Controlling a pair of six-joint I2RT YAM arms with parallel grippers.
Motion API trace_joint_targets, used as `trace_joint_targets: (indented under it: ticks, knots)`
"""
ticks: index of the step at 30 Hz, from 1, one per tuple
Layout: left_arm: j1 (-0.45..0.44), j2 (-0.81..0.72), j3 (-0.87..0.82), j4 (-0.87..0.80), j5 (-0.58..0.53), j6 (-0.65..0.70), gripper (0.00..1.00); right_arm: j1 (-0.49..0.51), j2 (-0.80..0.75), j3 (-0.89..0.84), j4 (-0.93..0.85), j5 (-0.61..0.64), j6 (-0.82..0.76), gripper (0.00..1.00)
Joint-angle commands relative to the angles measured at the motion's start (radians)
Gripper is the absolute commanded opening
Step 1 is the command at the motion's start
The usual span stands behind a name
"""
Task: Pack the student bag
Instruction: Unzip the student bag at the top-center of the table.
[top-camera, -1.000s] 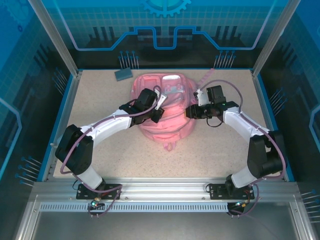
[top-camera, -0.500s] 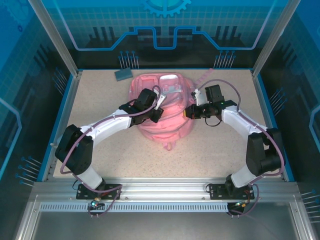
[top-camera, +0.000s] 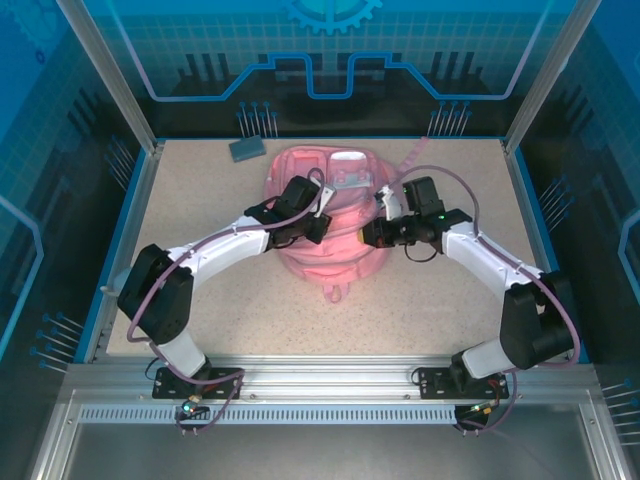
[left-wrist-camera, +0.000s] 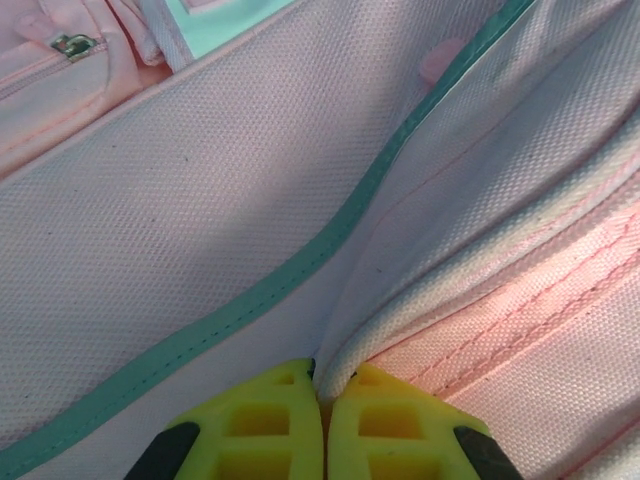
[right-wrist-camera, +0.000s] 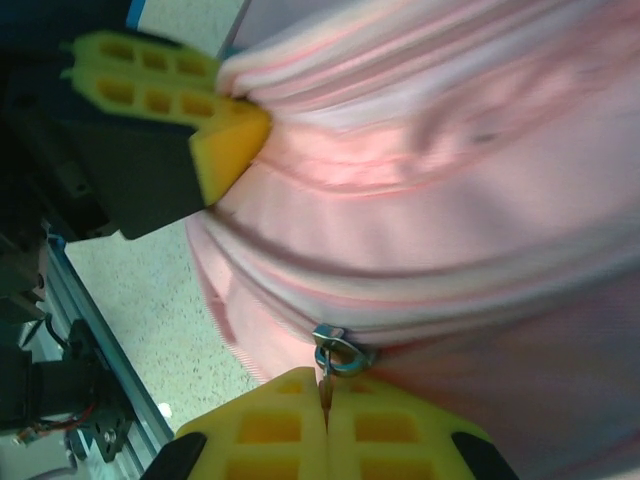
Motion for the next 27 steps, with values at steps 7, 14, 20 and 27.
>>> trace_joint_targets:
  ticks: [7, 14, 20, 27]
  knots:
    - [-0.012, 0.029, 0.077, 0.077, -0.015, -0.118, 0.00, 0.120, 0.021, 0.087, -0.134, 0.108, -0.029, 0.00]
    - [-0.029, 0.038, 0.094, 0.093, 0.015, -0.211, 0.00, 0.210, 0.095, 0.084, -0.001, 0.105, 0.104, 0.00]
    - [-0.024, -0.001, 0.058, 0.112, 0.010, -0.183, 0.00, 0.175, 0.017, 0.000, 0.078, 0.142, 0.199, 0.09]
    - [-0.016, -0.060, -0.041, 0.205, 0.066, -0.127, 0.00, 0.032, -0.151, -0.075, 0.099, 0.142, 0.326, 0.44]
